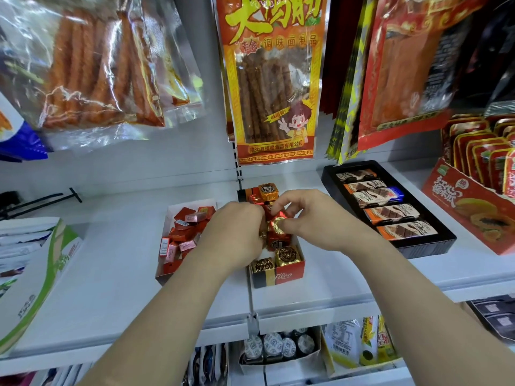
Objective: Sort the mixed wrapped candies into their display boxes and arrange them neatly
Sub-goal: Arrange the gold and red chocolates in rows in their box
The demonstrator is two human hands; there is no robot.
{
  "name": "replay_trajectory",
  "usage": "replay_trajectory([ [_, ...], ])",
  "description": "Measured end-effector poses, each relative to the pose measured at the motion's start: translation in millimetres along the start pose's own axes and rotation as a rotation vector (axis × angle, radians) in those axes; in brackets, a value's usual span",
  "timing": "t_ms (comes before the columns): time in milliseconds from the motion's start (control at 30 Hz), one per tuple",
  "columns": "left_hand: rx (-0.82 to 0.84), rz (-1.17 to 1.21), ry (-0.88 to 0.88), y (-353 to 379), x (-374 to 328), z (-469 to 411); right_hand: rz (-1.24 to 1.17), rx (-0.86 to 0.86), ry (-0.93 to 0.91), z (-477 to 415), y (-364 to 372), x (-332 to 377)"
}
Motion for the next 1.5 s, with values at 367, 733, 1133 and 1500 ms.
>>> replay_trajectory([
  [367, 0.001, 0.614, -0.057, -16.9, 36.7, 23.0, 0.024, 0.016, -0.044, -1.2, -0.4, -0.4],
  [733, 0.224, 0.324, 0.024, 5.4, 14.5, 25.2, -0.05, 0.006, -0.011, -2.1, 1.0, -2.2],
  [1133, 0.447, 0.391, 0.117, 26.0, 8.3, 23.5, -0.161, -0.01, 0.038, -1.7, 0.2, -12.2],
  [1500, 0.168, 0.335, 0.12, -0.4, 8.3, 22.6, -0.159, 0.0, -0.023, 3.5, -3.3, -1.1],
])
Point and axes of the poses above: each hand's wrist, its own z-axis away from the middle knuckle, its own y-axis out of the palm, x = y × z, the point moved 10 cm from there along -z, towards the middle knuckle, and after that the axes turned 13 degrees about x, right-handed, at the moved point
